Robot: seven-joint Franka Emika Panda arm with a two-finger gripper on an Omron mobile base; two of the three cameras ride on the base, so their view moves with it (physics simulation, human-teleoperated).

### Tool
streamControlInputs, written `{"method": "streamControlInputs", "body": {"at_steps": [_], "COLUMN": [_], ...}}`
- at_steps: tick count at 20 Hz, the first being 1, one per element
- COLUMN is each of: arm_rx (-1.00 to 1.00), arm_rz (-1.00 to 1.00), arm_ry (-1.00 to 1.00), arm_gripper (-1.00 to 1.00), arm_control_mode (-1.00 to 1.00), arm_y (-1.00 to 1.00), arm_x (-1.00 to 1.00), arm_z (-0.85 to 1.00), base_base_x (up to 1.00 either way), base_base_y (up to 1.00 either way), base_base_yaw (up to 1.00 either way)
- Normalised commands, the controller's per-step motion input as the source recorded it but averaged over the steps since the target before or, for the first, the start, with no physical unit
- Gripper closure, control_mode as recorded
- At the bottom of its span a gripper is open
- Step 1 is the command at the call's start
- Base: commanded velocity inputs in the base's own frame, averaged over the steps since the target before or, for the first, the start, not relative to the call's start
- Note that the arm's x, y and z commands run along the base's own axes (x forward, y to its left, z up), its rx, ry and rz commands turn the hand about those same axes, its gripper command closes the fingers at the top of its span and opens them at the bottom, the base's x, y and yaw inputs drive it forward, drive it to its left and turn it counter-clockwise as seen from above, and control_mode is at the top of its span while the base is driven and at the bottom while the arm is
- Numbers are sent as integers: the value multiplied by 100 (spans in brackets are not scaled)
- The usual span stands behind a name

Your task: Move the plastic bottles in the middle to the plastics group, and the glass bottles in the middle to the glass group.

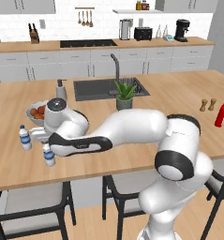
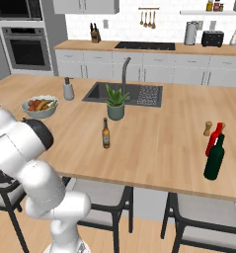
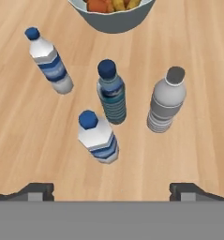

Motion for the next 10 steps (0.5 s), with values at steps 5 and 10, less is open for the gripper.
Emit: {"method": "streamControlInputs", "body": {"at_steps": [5, 10], "arm_rx": [6, 8], "arm_rz": [0, 0], "arm_ry": [0, 0], "arm_gripper": [-100, -100], "arm_control_mode": [-100, -100], "arm_y": [-91, -100], "arm_x": [-56, -66], "arm_z": [52, 51], "base_base_x": [0, 0], "base_base_y": [0, 0], "base_base_yaw": [0, 0]}}
